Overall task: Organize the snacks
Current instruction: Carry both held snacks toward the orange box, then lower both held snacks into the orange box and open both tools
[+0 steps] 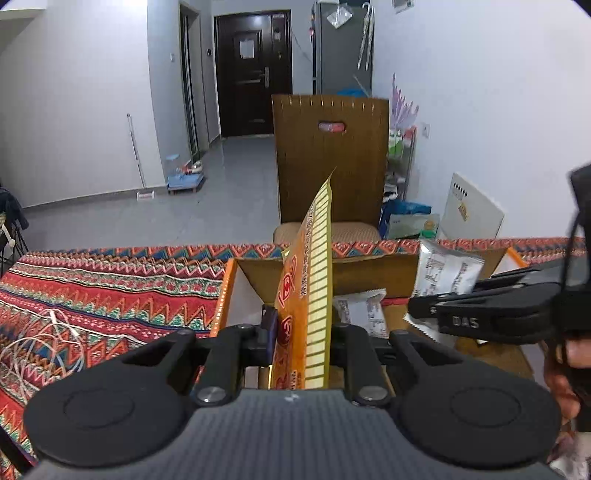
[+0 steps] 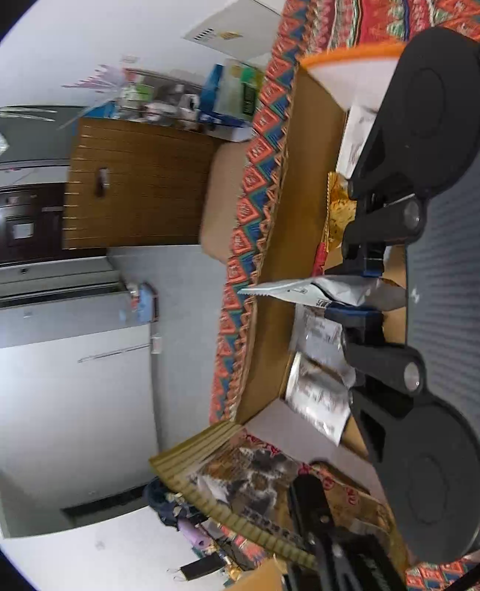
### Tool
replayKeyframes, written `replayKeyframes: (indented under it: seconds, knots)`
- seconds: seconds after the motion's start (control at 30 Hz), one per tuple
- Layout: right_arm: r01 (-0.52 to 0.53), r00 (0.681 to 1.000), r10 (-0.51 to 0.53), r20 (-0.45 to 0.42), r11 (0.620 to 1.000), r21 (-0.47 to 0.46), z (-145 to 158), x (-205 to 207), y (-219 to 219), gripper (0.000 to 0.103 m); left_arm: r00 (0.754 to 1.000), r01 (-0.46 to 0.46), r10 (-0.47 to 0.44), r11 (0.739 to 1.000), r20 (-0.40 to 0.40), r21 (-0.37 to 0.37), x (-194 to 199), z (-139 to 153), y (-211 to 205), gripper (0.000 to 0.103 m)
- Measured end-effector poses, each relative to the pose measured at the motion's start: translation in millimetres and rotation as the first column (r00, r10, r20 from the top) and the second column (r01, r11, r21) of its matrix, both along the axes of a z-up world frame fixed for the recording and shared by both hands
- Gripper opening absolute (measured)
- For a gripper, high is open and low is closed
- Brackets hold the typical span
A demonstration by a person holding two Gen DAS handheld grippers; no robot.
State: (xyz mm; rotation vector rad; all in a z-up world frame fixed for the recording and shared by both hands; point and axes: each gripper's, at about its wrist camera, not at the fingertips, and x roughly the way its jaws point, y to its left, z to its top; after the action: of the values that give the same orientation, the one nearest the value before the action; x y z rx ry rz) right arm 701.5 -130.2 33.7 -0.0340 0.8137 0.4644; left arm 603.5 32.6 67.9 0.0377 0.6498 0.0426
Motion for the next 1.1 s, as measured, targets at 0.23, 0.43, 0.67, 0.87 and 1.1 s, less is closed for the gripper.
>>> replayKeyframes:
  seconds: [0.23,0.43,0.67,0.87,1.1]
  knots:
    - [0.029,0.999,-0.028,-0.018,0.999,0.032,-7.2,15.4,-0.3,0.078,1.0,-0.008,0.008,1.0,0.025,0.005,8.1,-14.5,-2.9,0.075]
    - [0.067,0.996,-0.069,0.052,0.997,0.04,20.3,-5.3,-22.9,0.077,0.999,0.013,-0.013,1.0,0.049,0.006,-6.8,6.5,0.6,0.076]
    - [0.051,0.99,-0.051,0.128,0.999,0.004,71.9,-52.6,-45.6,0.078,0.996,0.0,0.0,1.0,0.087,0.003,-48.0,51.1,9.4,0.081]
    - [0.068,0.979,-0.067,0.194,0.998,-0.002,112.8,-118.0,-74.0,0.084,0.984,0.014,-0.024,0.998,0.177,0.061,-120.7,88.3,8.1,0.09]
    - [0.082,0.961,-0.091,0.262,0.996,0.043,144.4,-219.8,-120.2,0.089,0.958,0.011,-0.029,0.998,0.285,0.065,-225.9,116.8,9.1,0.098]
